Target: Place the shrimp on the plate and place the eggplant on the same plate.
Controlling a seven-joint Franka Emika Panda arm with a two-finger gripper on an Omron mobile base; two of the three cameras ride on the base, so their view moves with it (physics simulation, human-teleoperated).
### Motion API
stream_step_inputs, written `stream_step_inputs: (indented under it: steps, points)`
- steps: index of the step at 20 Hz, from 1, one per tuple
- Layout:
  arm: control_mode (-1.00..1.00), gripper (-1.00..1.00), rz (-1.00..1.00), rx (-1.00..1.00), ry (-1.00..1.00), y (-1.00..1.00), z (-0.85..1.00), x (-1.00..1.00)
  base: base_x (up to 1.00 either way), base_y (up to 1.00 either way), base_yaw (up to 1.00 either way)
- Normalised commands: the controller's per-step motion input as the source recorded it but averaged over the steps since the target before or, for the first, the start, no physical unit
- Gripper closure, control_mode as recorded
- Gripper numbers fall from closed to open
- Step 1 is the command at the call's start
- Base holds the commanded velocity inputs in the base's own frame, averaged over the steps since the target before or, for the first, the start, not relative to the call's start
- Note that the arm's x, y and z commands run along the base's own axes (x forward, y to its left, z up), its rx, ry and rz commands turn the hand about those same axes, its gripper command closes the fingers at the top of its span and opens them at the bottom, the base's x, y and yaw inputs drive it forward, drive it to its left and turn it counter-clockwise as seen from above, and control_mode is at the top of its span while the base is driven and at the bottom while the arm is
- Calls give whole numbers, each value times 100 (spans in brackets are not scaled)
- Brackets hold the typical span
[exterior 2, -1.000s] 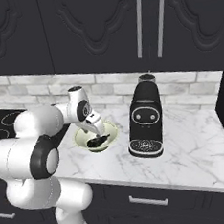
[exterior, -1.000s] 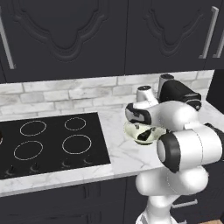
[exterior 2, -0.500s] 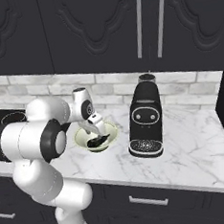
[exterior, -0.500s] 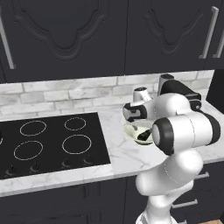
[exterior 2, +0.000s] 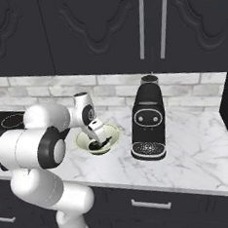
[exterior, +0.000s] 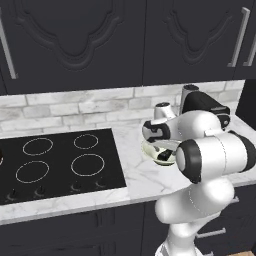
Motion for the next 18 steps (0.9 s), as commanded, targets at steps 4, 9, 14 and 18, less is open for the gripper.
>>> stream_step_inputs:
  steps: [4,9,14,18]
  points:
    - [-100,-100,0,0,0,0,0,43,0,0,0]
    - [-100,-100,0,0,0,0,0,-11,0,0,0]
    - [-100,-100,0,0,0,0,-15,-19,0,0,0]
    - [-100,-100,0,0,-1,0,-12,12,0,0,0]
